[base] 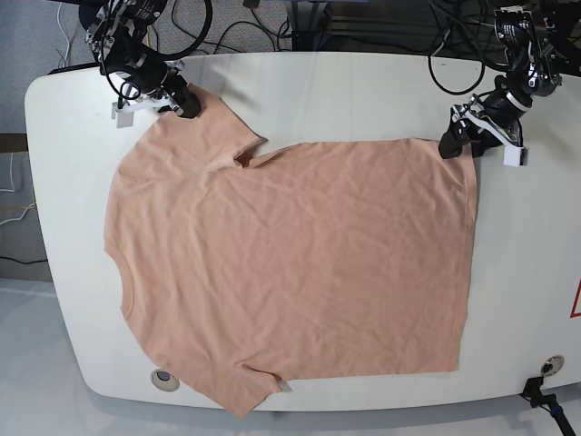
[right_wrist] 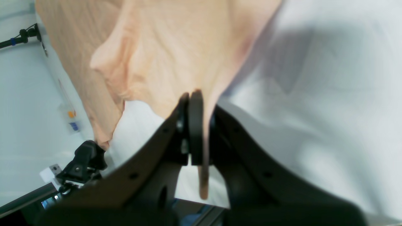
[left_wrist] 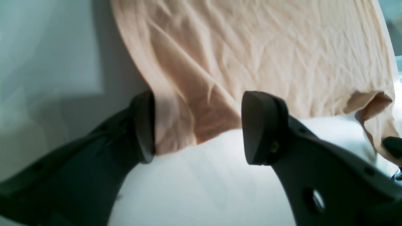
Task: Fold the T-shirt properly
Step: 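Lower the left gripper and pinch the hem corner of the shirt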
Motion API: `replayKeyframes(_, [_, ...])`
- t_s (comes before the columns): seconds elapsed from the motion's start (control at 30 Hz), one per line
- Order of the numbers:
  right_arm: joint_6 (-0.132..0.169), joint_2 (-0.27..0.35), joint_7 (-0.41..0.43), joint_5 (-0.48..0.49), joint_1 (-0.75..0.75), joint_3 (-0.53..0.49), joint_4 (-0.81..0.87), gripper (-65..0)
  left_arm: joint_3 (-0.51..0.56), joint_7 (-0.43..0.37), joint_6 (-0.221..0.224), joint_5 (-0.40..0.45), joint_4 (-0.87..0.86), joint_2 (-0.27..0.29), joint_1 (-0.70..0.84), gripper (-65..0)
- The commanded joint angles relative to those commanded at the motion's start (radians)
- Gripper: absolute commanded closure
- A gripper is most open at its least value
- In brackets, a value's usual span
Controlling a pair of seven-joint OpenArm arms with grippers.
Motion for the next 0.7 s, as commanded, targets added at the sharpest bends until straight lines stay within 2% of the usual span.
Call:
replayKeyframes(0.13, [0.000, 0.000, 0.000, 0.000, 0.000, 0.000, 0.000, 0.0, 0.002, 0.000, -0.002, -0.005, -0.032, 0.000, -0.023, -36.2])
replayKeyframes(0.33, [0.000, 0.000, 0.000, 0.000, 0.002, 0.000, -0.002, 0.0, 0.054, 0.000, -0.003, -0.006, -0.029, 0.000, -0.031, -23.7])
replayKeyframes(0.6, [0.000, 0.000, 0.000, 0.000, 0.003, 0.000, -0.002, 0.0, 0.054, 0.000, -0.005, -0.008, -0.025, 0.000, -0.029, -21.1])
replayKeyframes(0.63, [0.000, 0.000, 0.000, 0.000, 0.003, 0.000, -0.002, 0.0, 0.054, 0.000, -0.005, -0.008, -0.025, 0.000, -0.029, -17.5])
replayKeyframes(0.7, [0.002, 0.000, 0.000, 0.002, 0.005, -0.002, -0.002, 0.0, 0.052, 0.000, -0.005, -0.008, -0.025, 0.000, -0.029, -1.9])
